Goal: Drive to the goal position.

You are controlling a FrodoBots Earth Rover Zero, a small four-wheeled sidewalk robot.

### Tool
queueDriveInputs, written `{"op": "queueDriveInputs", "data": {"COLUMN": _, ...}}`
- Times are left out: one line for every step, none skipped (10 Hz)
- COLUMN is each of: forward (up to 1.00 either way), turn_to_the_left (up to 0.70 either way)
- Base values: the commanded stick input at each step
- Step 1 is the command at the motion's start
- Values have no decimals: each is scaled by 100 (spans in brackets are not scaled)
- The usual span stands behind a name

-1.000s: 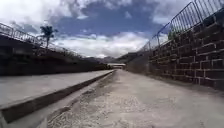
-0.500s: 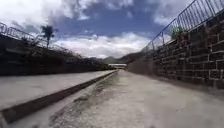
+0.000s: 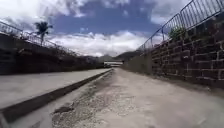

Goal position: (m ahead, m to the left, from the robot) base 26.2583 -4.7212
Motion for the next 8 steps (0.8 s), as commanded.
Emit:
{"op": "queueDriveInputs", "data": {"forward": 100, "turn_to_the_left": 0}}
{"op": "queueDriveInputs", "data": {"forward": 100, "turn_to_the_left": 0}}
{"op": "queueDriveInputs", "data": {"forward": 100, "turn_to_the_left": 0}}
{"op": "queueDriveInputs", "data": {"forward": 100, "turn_to_the_left": 0}}
{"op": "queueDriveInputs", "data": {"forward": 100, "turn_to_the_left": -27}}
{"op": "queueDriveInputs", "data": {"forward": 100, "turn_to_the_left": -27}}
{"op": "queueDriveInputs", "data": {"forward": 100, "turn_to_the_left": -27}}
{"op": "queueDriveInputs", "data": {"forward": 100, "turn_to_the_left": -27}}
